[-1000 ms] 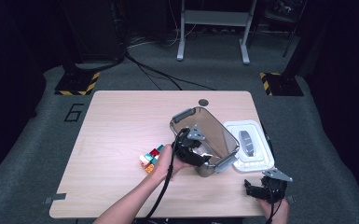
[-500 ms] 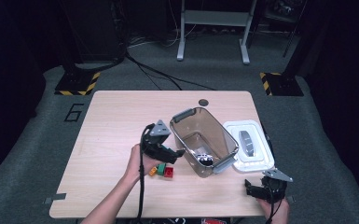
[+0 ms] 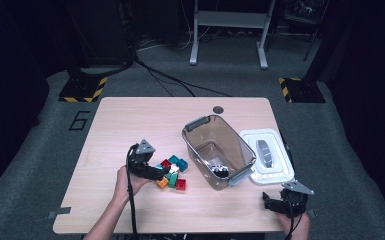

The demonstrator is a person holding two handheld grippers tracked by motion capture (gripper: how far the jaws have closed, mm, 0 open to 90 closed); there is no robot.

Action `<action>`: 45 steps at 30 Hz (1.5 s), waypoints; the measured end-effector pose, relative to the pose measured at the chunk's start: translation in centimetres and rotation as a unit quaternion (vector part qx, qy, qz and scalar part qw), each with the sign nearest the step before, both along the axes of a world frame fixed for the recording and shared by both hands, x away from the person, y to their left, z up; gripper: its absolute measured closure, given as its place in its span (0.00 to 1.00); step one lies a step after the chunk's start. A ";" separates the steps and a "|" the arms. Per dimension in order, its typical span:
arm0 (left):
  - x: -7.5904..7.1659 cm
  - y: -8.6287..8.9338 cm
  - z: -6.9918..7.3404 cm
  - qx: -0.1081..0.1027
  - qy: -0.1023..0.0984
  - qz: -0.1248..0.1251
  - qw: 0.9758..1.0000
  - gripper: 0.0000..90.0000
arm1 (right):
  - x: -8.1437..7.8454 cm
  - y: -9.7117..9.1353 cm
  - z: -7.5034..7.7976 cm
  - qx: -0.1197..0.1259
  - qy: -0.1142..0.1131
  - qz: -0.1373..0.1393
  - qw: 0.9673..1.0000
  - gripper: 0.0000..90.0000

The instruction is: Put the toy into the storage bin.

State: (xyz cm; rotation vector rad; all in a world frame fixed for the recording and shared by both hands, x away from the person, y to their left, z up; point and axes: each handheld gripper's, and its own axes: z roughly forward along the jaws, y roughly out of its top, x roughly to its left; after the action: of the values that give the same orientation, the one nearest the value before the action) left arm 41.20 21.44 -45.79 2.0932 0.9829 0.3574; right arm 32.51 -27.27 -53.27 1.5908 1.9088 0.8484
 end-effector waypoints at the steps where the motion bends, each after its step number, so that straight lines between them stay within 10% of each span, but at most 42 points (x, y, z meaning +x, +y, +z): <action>1: 0.1 0.5 -0.5 -0.001 0.004 0.005 1.000 0.09 | 0.0 0.0 0.0 0.000 0.000 -0.001 1.000 0.02; 20: 0.5 2.3 -4.5 0.006 0.046 -0.002 0.999 0.28 | -0.1 0.0 0.0 -0.001 -0.004 -0.007 1.000 0.02; 45: 0.2 3.1 -5.2 -0.009 0.021 -0.009 1.000 0.48 | -0.1 -0.1 0.0 -0.001 -0.006 -0.008 1.000 0.03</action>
State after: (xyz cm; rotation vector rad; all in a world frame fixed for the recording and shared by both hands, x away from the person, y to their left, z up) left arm 41.44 24.51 -51.02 2.0998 0.9880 0.2954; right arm 32.43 -27.33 -53.30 1.5938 1.8868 0.8463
